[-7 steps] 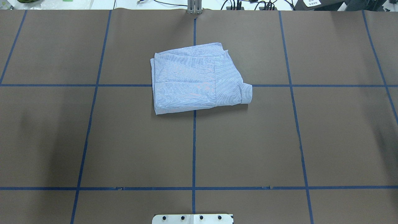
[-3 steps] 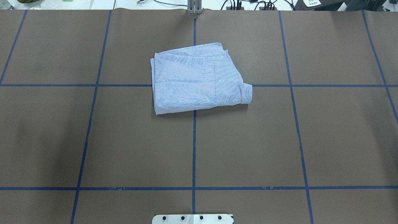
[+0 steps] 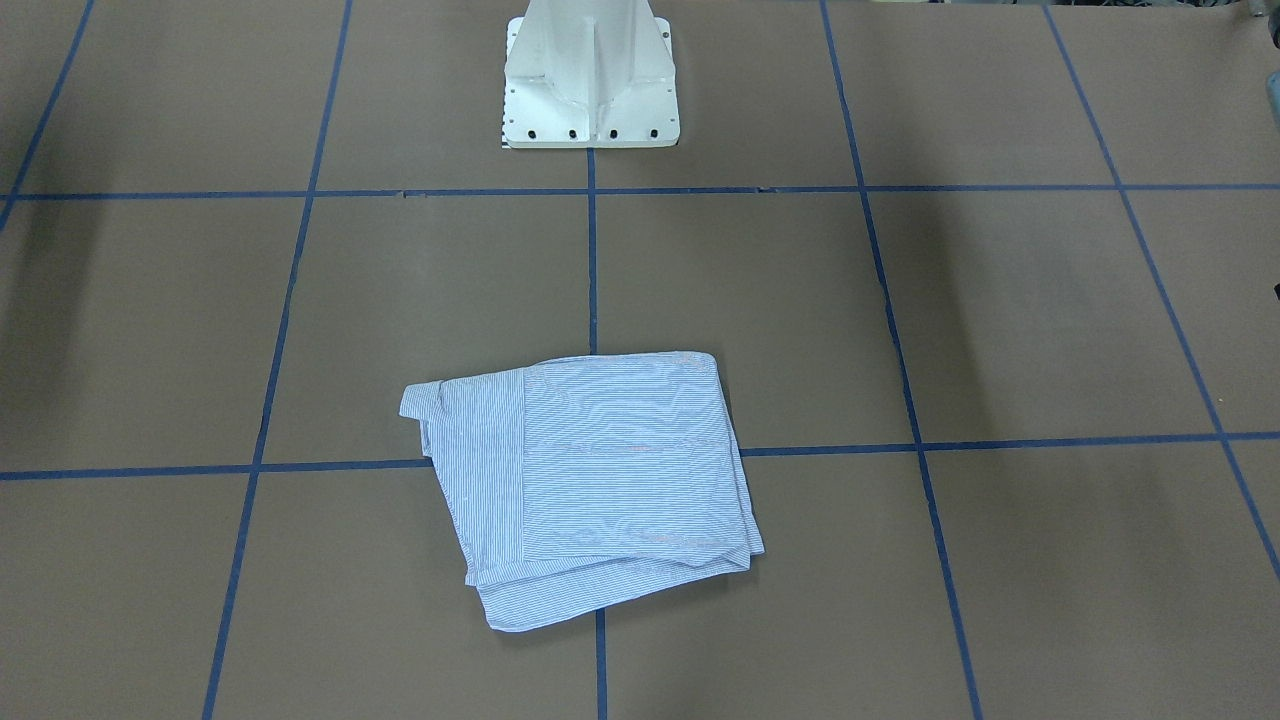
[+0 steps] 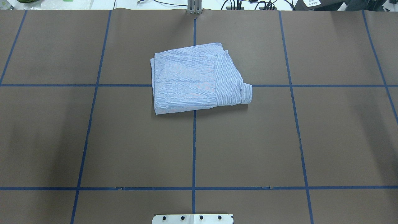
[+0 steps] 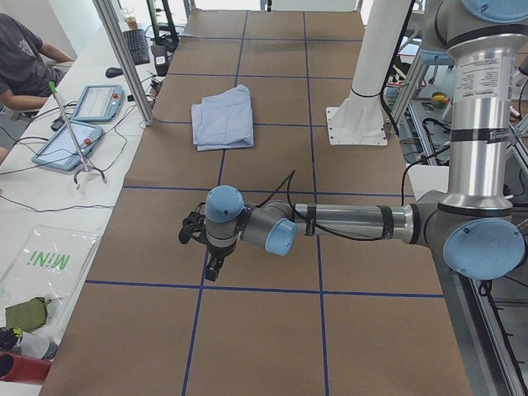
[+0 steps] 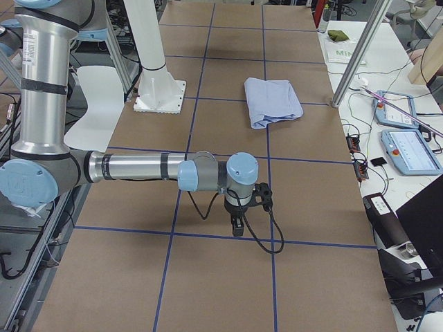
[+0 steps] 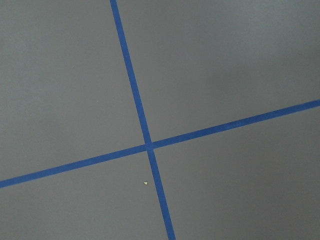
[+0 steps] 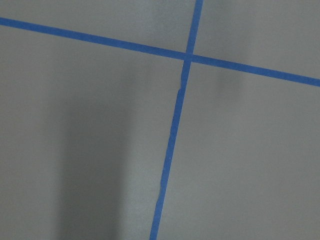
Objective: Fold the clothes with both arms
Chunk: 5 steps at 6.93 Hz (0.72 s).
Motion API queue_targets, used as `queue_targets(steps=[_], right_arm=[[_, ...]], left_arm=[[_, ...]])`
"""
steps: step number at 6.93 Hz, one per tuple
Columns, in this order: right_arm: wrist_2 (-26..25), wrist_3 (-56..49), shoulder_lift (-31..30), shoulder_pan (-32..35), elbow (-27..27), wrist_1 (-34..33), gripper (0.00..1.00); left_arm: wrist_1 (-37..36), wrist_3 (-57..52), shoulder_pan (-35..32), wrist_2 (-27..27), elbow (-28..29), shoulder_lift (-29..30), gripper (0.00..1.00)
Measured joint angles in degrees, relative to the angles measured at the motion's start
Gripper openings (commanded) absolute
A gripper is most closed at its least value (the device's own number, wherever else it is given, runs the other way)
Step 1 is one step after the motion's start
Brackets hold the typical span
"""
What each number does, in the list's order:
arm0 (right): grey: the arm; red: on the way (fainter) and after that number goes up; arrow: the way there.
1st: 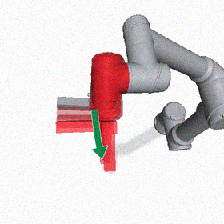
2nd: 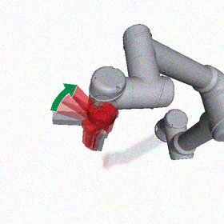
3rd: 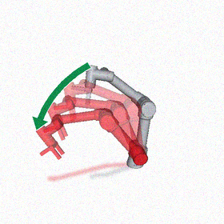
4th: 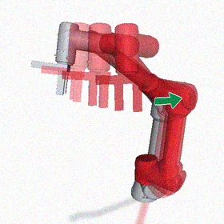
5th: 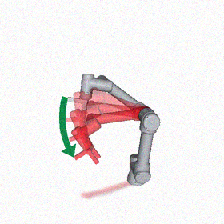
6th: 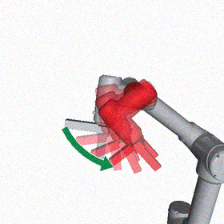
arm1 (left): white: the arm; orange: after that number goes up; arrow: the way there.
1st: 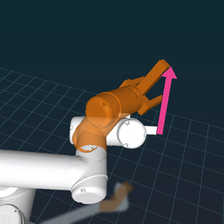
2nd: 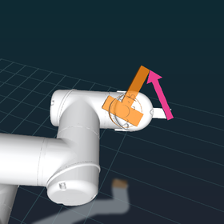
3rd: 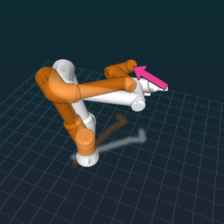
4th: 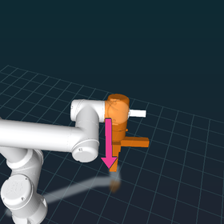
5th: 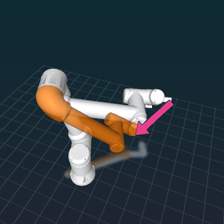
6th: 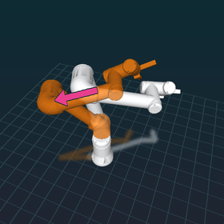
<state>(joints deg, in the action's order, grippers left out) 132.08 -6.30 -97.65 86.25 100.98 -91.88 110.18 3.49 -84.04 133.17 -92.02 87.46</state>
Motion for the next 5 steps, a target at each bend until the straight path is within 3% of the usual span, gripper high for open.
queue_targets(steps=[5], right_arm=[[2.0, 0.77, 3.57, -0.25, -4.22, -0.39, 1.0]], left_arm=[[-0.38, -1.14, -3.77, 1.38, -4.83, -2.69, 1.0]])
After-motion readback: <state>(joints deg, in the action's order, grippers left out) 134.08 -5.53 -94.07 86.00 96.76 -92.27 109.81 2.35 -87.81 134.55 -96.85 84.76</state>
